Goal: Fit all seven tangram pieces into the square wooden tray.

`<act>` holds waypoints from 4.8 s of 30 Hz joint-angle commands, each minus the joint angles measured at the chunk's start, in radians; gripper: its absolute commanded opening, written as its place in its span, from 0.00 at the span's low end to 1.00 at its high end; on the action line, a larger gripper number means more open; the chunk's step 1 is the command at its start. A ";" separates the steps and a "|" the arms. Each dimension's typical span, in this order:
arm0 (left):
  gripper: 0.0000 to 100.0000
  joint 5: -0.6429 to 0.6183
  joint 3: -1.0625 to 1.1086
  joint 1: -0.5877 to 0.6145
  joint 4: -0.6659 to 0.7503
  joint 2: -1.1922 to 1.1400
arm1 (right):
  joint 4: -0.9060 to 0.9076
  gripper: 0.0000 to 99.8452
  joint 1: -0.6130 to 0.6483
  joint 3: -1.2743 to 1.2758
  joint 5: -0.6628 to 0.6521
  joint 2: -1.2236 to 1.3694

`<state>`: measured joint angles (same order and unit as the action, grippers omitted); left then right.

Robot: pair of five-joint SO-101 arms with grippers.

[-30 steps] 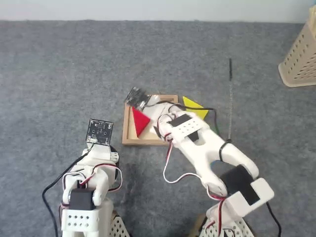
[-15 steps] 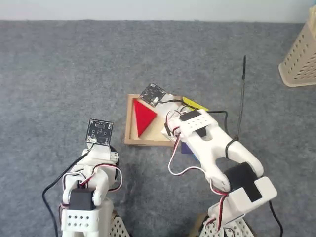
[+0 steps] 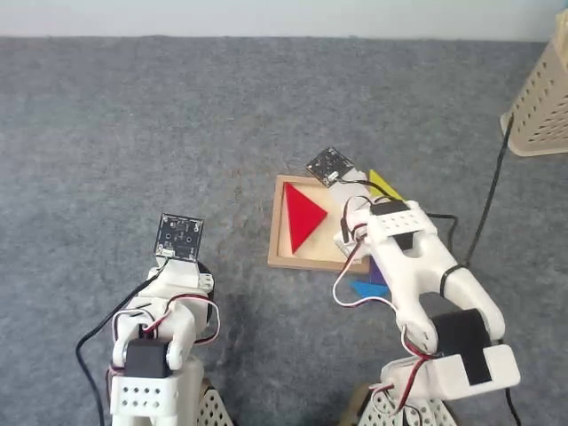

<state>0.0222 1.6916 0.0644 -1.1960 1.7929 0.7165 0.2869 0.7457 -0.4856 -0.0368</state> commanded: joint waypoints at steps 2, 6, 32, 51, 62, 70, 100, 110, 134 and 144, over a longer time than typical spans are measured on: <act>0.01 -0.009 -0.005 0.005 -0.005 0.003 | 0.018 0.01 0.027 -0.003 -0.017 -0.079; 0.01 -0.009 -0.005 0.005 -0.005 0.003 | 0.007 0.01 0.125 -0.015 -0.017 -0.122; 0.01 -0.009 -0.005 0.005 -0.005 0.003 | 0.119 0.01 0.119 -0.025 -0.018 -0.314; 0.01 -0.009 -0.005 0.005 -0.005 0.003 | 0.051 0.10 -0.097 0.204 0.161 -0.360; 0.01 -0.009 -0.005 0.005 -0.005 0.003 | -0.082 0.16 -0.093 0.206 0.161 -0.360; 0.01 -0.009 -0.005 0.005 -0.005 0.003 | -0.153 0.16 -0.039 0.212 0.161 -0.348; 0.01 -0.009 -0.005 0.005 -0.005 0.003 | -0.223 0.16 -0.216 0.180 0.163 -0.203; 0.01 -0.009 -0.005 0.005 -0.005 0.003 | -0.214 0.16 -0.027 0.173 0.035 -0.116; 0.01 -0.009 -0.005 0.005 -0.005 0.003 | 0.015 0.15 -0.087 0.172 0.023 -0.513; 0.01 -0.009 -0.005 0.005 -0.005 0.003 | 0.071 0.16 -0.186 0.064 0.003 -0.403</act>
<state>0.0222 1.6916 0.0644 -1.1960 1.7929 0.7779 0.1181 0.9129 -0.4611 -0.5125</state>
